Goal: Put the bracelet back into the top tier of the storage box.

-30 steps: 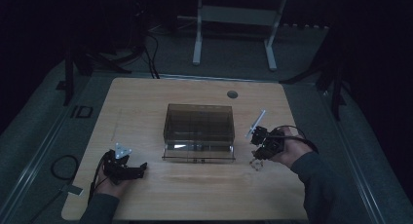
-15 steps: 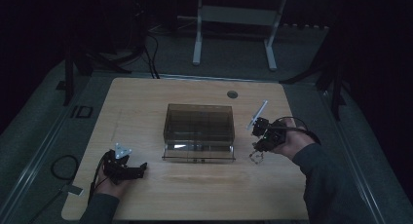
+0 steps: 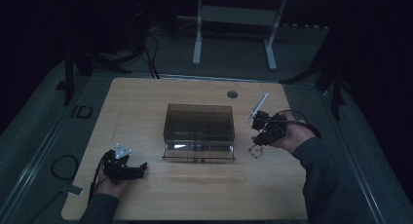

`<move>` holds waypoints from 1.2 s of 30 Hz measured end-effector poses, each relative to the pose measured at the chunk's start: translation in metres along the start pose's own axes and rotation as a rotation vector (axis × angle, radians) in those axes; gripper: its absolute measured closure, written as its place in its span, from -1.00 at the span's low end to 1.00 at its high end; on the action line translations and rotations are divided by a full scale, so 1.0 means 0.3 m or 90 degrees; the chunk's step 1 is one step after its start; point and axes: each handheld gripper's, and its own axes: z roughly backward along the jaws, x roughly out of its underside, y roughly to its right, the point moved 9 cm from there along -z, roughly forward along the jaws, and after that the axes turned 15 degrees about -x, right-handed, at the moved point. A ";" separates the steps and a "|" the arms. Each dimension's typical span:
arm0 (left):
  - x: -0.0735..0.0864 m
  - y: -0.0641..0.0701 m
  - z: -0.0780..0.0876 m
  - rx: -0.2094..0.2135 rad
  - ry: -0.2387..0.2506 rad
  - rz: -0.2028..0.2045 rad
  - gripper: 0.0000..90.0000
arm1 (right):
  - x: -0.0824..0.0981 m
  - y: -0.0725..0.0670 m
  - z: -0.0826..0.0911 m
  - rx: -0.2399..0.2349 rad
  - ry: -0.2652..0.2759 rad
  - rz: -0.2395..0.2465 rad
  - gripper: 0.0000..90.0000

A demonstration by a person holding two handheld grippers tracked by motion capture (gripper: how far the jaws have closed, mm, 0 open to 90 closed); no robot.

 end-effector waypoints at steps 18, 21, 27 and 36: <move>0.000 0.000 0.000 0.000 0.000 0.000 -0.92 | -0.053 -0.013 0.060 0.007 0.020 0.021 0.83; 0.000 0.000 0.000 0.000 0.000 0.000 -0.92 | -0.059 -0.016 0.066 0.009 0.023 0.020 0.83; 0.000 0.000 0.000 0.000 0.000 0.000 -0.92 | -0.070 -0.020 0.074 0.011 0.026 0.027 0.83; 0.000 0.000 0.000 0.000 0.000 0.000 -0.92 | -0.093 -0.031 0.087 0.015 0.026 0.037 0.83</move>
